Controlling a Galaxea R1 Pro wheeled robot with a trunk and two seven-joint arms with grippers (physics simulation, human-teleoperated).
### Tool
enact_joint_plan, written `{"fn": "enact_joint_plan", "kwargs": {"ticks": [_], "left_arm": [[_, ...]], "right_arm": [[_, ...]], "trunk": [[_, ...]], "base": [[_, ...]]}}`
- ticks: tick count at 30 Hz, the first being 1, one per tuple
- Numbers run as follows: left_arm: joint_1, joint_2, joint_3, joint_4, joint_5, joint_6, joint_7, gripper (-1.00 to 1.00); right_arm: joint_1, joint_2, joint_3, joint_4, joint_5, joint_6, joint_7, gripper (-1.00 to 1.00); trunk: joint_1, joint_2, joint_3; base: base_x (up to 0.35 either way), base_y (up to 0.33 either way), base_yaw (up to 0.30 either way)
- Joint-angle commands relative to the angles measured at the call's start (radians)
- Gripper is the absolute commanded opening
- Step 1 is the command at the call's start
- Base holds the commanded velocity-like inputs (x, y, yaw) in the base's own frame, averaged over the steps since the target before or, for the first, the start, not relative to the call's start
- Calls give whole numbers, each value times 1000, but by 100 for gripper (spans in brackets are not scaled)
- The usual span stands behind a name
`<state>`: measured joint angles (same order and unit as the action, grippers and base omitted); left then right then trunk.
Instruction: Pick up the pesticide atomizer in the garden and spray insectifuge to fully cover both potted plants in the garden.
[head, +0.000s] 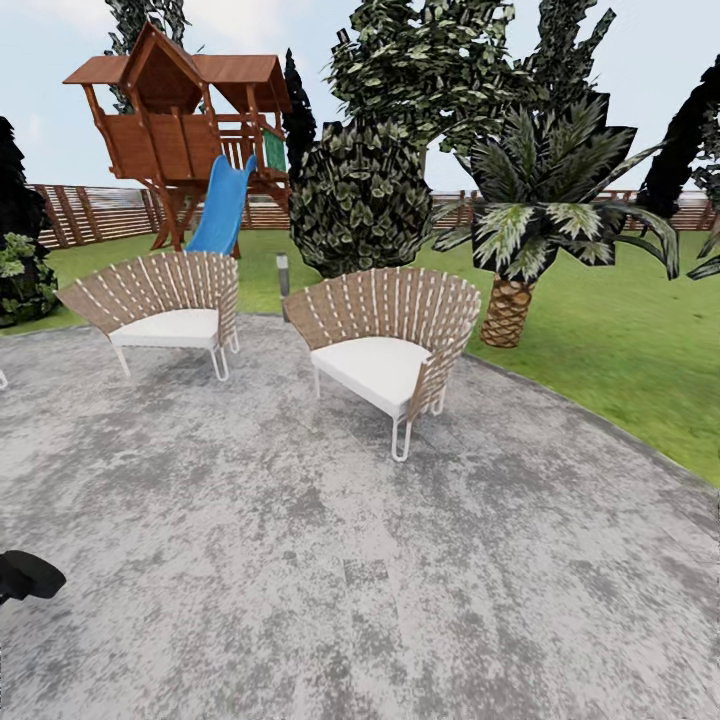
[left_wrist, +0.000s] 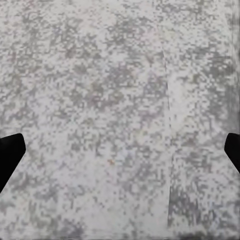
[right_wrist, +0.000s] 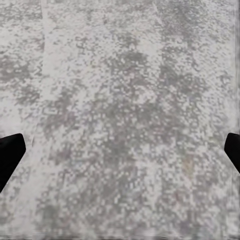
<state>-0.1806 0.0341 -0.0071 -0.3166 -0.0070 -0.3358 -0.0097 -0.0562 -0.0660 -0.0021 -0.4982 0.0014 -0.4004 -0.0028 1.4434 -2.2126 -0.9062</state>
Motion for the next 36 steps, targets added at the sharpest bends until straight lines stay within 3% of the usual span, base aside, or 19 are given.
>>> {"fn": "enact_joint_plan", "kwargs": {"ticks": [1,21,36], "left_arm": [[0,0,-1,1,-1,-3,-1,100],[0,0,-1,1,-1,-3,-1,100],[0,0,-1,1,-1,-3,-1,100]], "right_arm": [[-1,0,2,2,1,-3,0,100],[-1,-5,-2,-4,-1,-3,0,100],[-1,-5,-2,0,-1,-3,0,100]], "trunk": [[-1,0,-1],[-1,0,-1],[-1,0,-1]], "base": [[-236,-178,0],[-249,-188,-4],[-250,-188,-271]]}}
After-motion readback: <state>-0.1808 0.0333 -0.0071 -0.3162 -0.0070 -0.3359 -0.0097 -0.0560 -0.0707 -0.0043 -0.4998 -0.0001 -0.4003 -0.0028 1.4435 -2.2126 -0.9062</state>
